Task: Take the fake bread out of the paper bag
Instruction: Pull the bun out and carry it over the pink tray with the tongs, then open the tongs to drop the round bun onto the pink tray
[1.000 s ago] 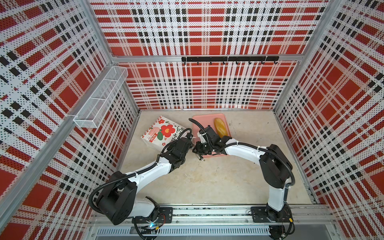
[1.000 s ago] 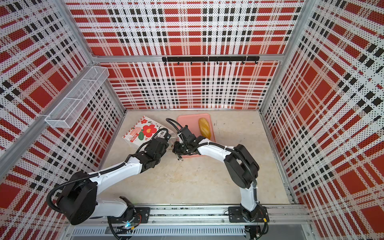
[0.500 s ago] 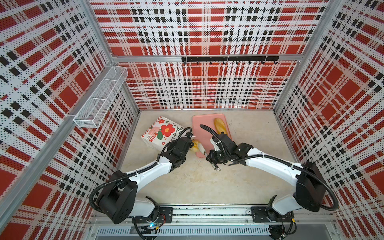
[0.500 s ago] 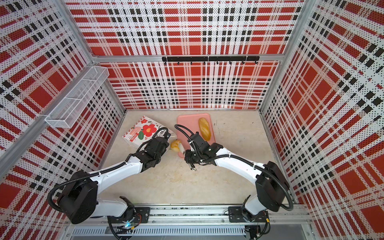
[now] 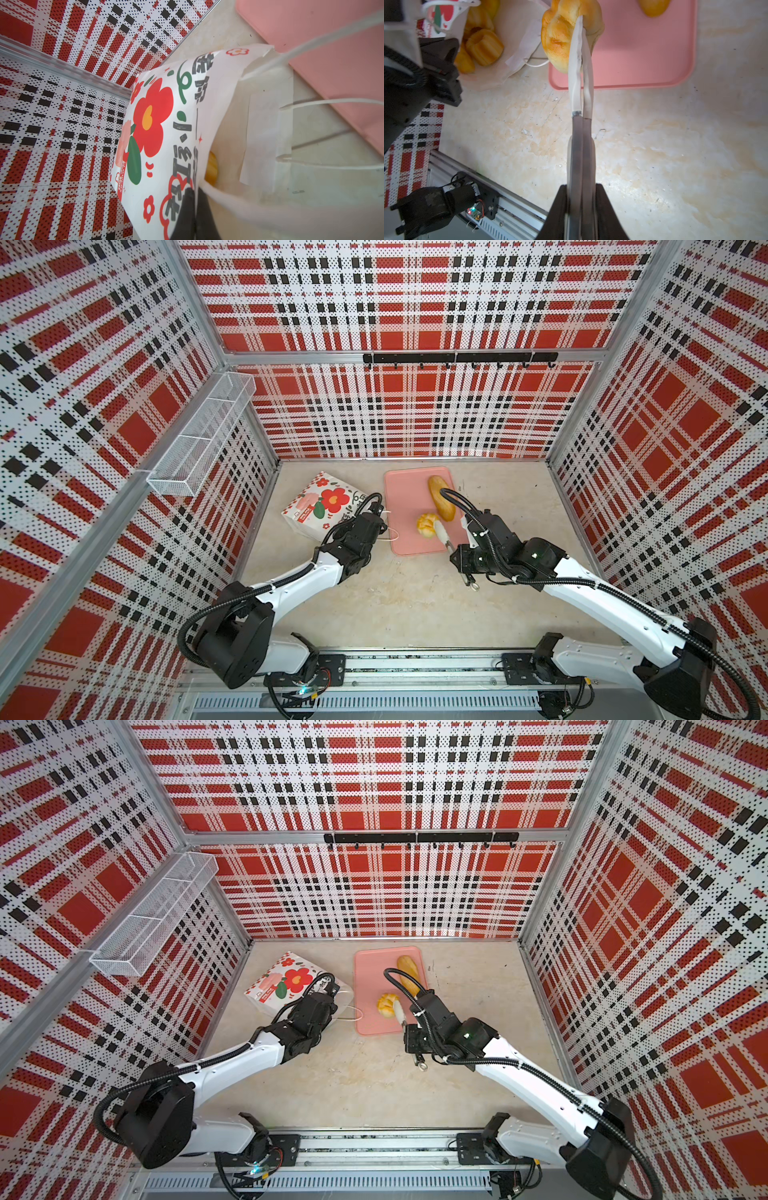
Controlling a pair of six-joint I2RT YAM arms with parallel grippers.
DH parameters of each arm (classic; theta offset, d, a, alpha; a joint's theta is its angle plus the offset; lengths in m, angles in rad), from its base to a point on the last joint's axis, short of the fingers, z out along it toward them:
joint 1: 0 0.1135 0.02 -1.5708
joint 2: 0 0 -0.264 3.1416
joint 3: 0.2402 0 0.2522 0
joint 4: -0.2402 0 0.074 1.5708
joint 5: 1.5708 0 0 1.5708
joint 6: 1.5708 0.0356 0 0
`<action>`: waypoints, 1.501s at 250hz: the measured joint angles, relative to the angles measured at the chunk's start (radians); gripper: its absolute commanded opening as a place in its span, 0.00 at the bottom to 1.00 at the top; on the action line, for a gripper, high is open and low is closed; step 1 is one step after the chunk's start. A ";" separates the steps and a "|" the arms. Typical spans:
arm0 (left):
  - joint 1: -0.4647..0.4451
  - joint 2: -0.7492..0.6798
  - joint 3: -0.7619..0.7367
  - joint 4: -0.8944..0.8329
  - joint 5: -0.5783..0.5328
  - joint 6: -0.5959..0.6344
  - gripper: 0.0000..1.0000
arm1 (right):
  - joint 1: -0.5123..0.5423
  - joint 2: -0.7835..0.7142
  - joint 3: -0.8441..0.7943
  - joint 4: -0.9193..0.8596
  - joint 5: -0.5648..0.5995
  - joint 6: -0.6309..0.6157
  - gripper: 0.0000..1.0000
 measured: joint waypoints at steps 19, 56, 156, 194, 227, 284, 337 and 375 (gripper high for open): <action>0.000 -0.003 0.000 -0.001 -0.001 0.000 0.00 | -0.041 0.000 -0.030 -0.014 0.010 -0.010 0.00; -0.001 -0.010 0.000 -0.002 -0.003 0.000 0.00 | -0.099 0.000 -0.079 -0.018 0.024 -0.025 0.00; -0.002 -0.019 0.000 -0.006 -0.006 0.000 0.00 | -0.164 0.048 -0.137 0.050 0.014 -0.045 0.00; -0.002 -0.019 0.000 -0.006 -0.006 0.000 0.00 | -0.164 0.080 -0.137 0.082 -0.002 -0.047 0.00; -0.003 -0.019 0.000 -0.006 -0.006 0.000 0.00 | -0.164 0.107 -0.138 0.112 -0.015 -0.046 0.12; -0.008 -0.019 0.000 -0.007 -0.007 0.000 0.00 | -0.166 0.112 -0.142 0.124 -0.018 -0.045 0.42; -0.008 -0.021 0.000 -0.008 -0.007 0.000 0.00 | -0.166 0.108 -0.142 0.104 -0.015 -0.050 0.53; -0.009 -0.021 0.000 -0.008 -0.007 0.001 0.00 | -0.170 0.081 -0.142 0.076 -0.015 -0.053 0.52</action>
